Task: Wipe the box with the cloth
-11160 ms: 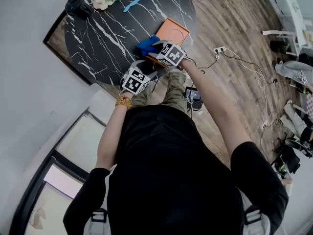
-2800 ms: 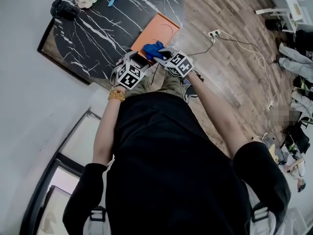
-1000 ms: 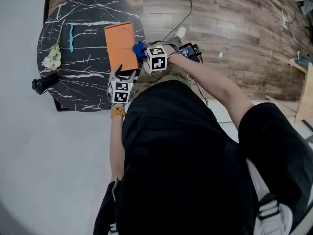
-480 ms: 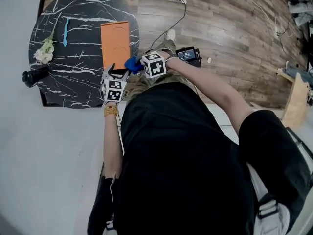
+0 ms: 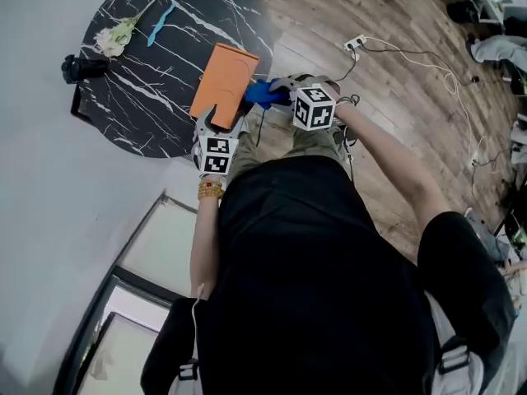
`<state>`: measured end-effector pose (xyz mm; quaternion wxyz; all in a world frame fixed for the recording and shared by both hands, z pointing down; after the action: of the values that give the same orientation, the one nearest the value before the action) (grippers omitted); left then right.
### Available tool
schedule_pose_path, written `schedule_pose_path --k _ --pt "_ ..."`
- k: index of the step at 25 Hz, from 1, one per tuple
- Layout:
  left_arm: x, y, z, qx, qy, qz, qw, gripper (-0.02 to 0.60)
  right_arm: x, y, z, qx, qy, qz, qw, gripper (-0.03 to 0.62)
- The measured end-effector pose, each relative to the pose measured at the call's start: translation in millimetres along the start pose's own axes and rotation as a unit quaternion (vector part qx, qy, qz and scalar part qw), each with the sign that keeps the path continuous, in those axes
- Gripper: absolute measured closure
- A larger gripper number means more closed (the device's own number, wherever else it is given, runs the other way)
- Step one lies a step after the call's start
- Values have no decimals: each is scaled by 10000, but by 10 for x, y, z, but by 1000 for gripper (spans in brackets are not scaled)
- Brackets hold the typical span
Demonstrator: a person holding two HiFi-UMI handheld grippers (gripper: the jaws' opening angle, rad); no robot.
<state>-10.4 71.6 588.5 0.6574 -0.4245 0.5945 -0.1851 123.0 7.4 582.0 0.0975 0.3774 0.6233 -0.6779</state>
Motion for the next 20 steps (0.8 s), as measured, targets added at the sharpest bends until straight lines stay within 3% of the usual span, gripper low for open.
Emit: schedule_pose_path --k 5,9,13,17,20 --pt "237 -315 406 530 279 -373 9975 267 -129 307 508 484 913 10 9947 531" --pt "303 -505 423 797 521 -480 9943 267 31 260 922 583 1619 -36 9851 531" --pt "347 -480 348 985 954 -113 9905 267 116 128 1195 554 1845 -299 9808 531" --pt "382 -609 281 922 758 -56 9928 268 25 47 1418 608 1809 -678 9793 531" --pt "442 -653 164 1064 1018 -73 9891 268 -7 -39 1665 691 2134 -859 9707 530"
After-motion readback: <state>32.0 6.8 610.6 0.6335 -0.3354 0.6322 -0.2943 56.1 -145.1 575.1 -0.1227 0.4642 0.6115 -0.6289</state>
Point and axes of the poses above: the fingertips, and each gripper's own axes: y backward along the fingers, z to its right, x out of its top, the point moved 4 cm from there along y, backward along the fingers, and after that the axes turned 2 degrees about y, right-handed, at the moved point
